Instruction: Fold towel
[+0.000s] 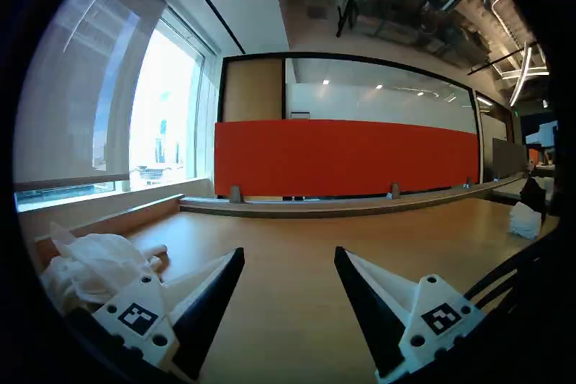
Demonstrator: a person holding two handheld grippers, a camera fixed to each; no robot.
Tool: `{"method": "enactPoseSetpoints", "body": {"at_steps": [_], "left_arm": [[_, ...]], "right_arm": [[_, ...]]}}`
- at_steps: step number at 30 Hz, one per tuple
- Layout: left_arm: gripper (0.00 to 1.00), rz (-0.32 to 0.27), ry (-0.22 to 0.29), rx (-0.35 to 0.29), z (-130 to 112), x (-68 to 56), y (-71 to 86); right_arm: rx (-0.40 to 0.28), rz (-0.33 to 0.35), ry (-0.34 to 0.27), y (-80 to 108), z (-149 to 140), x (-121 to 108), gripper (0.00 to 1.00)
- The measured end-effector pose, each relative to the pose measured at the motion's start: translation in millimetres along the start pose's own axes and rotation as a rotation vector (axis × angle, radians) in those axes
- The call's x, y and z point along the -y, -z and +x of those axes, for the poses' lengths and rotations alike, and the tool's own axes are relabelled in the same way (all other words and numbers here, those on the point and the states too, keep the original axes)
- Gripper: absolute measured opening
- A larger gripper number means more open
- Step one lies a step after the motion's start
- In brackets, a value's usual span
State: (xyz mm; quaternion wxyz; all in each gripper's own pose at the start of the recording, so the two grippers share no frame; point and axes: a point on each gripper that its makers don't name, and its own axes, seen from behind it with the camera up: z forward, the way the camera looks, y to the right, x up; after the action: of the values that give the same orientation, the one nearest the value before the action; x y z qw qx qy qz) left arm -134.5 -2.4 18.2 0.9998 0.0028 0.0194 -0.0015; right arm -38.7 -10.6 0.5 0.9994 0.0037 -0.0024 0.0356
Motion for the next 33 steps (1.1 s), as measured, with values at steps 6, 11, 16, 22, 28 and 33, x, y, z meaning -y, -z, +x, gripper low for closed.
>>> {"method": "enactPoseSetpoints", "body": {"at_steps": [6, 11, 16, 22, 28, 33], "left_arm": [[0.93, -0.006, -0.002, 0.000, 0.2, -1.1, 0.0], [0.93, -0.006, -0.003, 0.000, 0.3, -1.9, 0.2], [0.93, -0.006, -0.003, 0.000, 0.3, -2.2, 0.2], [0.93, -0.006, -0.003, 0.000, 0.0, -1.9, 0.2], [0.93, -0.005, -0.004, 0.000, -0.3, -1.7, 0.4], [0.93, -0.005, -0.003, 0.000, -0.4, -1.5, 0.6]], "right_arm": [[-0.008, -0.005, -0.005, -1.7, -3.1, -5.8, 1.00], [-0.026, -0.011, 0.011, -6.2, -3.2, -9.6, 1.00], [-0.064, -0.018, 0.044, -10.5, -3.0, -9.9, 1.00], [-0.074, -0.024, 0.061, -16.5, -20.4, -13.6, 1.00], [-0.067, -0.022, 0.064, -22.6, -47.5, -17.5, 1.00], [-0.059, -0.021, 0.075, -25.5, -70.4, -22.6, 1.00]]}}
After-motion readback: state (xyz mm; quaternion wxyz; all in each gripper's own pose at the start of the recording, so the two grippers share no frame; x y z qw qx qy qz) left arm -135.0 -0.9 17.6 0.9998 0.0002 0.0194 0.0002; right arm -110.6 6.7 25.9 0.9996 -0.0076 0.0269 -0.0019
